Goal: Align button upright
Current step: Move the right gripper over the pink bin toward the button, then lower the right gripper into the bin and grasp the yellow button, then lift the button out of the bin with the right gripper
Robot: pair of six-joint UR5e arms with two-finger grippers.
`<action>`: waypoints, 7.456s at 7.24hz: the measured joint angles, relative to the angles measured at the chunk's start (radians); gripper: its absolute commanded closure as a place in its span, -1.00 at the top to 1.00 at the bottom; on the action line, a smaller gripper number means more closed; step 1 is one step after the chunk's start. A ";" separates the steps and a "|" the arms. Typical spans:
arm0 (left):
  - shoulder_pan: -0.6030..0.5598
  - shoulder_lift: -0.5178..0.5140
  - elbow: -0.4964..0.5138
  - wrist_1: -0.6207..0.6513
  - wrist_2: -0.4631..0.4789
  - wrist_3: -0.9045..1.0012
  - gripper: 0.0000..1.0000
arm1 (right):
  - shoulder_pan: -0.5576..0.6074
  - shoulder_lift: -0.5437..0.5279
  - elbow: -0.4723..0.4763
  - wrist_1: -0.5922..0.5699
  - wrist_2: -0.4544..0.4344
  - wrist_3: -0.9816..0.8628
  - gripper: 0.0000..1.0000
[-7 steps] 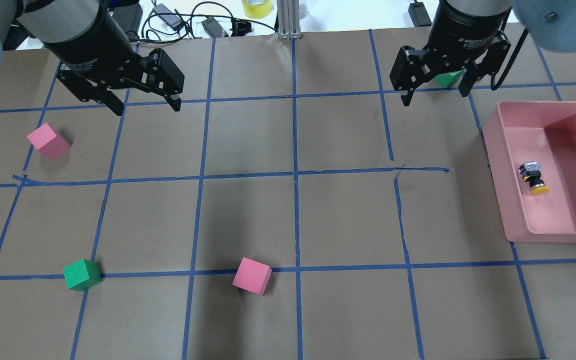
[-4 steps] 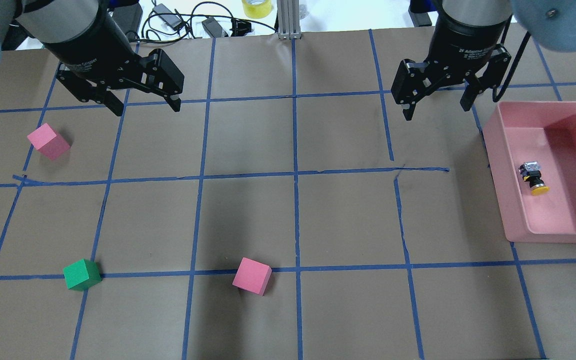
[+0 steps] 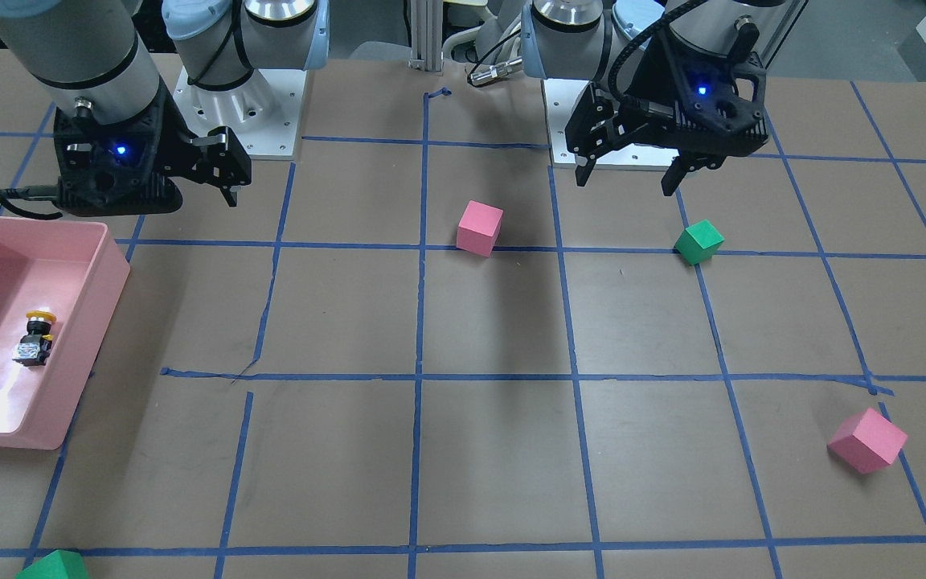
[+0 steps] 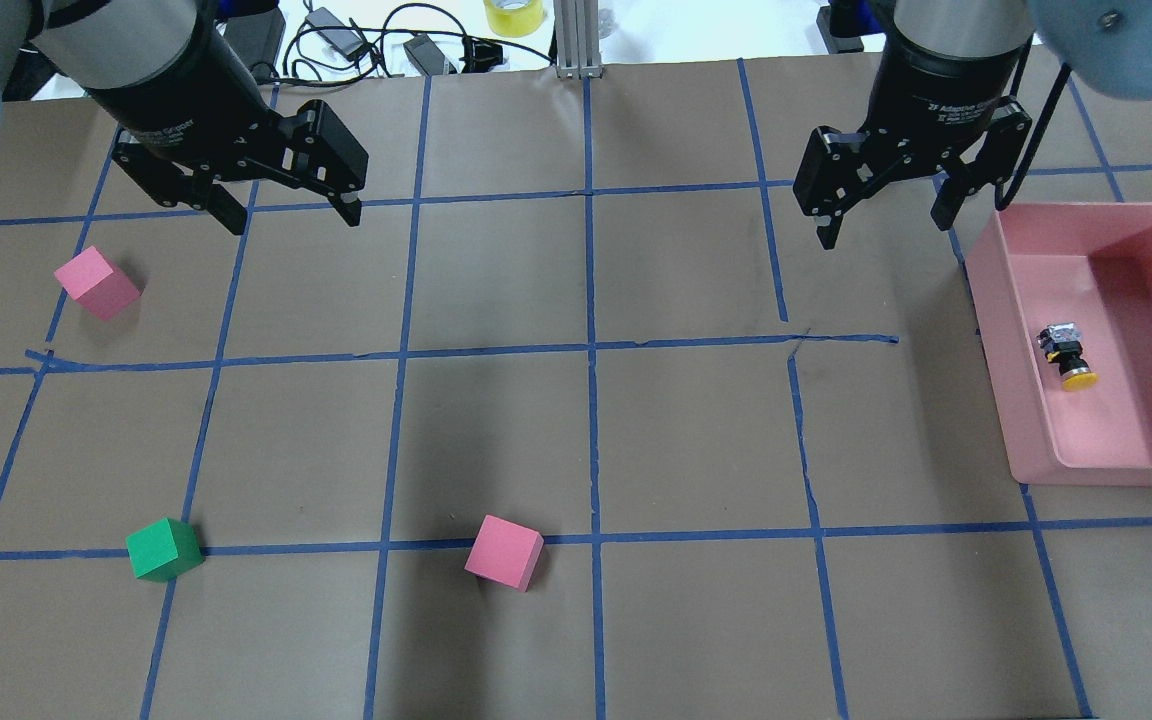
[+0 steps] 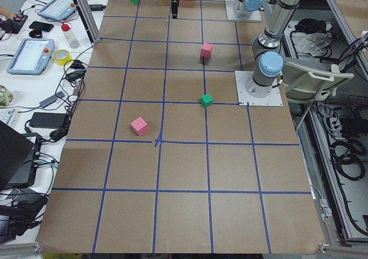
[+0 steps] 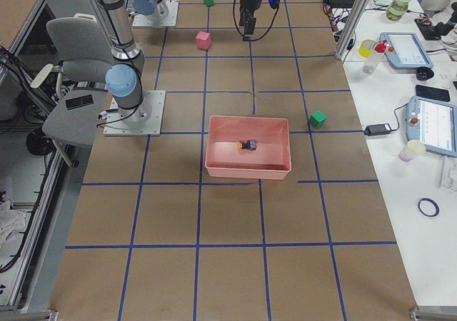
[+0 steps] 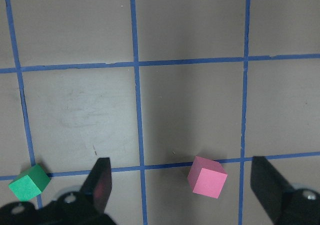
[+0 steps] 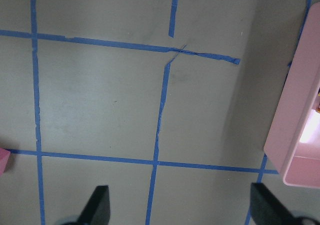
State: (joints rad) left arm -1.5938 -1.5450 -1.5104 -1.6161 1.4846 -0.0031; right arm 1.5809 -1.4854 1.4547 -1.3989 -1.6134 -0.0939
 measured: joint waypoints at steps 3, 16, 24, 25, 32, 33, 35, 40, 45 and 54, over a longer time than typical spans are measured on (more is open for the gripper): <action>0.001 0.011 -0.026 0.009 -0.001 0.000 1.00 | -0.168 0.022 0.051 -0.161 0.004 -0.064 1.00; 0.004 0.014 -0.028 0.012 -0.001 0.000 1.00 | -0.563 0.197 0.384 -0.616 -0.070 -0.349 1.00; 0.003 0.017 -0.028 0.010 0.000 0.000 1.00 | -0.594 0.275 0.444 -0.710 -0.073 -0.428 0.99; 0.004 0.017 -0.028 0.010 0.000 0.000 1.00 | -0.595 0.282 0.445 -0.712 -0.073 -0.427 0.76; 0.004 0.017 -0.028 0.009 0.000 0.000 1.00 | -0.595 0.279 0.436 -0.712 -0.064 -0.423 -1.00; 0.005 0.017 -0.028 0.009 0.000 0.000 1.00 | -0.595 0.272 0.429 -0.711 -0.063 -0.420 -1.00; 0.005 0.017 -0.028 0.008 0.000 0.000 1.00 | -0.591 0.232 0.411 -0.702 -0.060 -0.416 -1.00; 0.003 0.017 -0.028 0.008 0.001 0.000 1.00 | -0.454 0.128 0.271 -0.563 -0.057 -0.416 -1.00; 0.004 0.019 -0.029 0.008 0.002 0.000 1.00 | -0.243 0.144 0.214 -0.507 0.038 -0.277 -1.00; 0.004 0.021 -0.030 0.003 0.003 0.000 1.00 | 0.185 0.298 0.219 -0.661 0.045 0.283 -1.00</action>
State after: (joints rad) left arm -1.5895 -1.5235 -1.5401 -1.6135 1.4871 -0.0031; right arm 1.7664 -1.1878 1.6736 -2.0594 -1.5683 0.1892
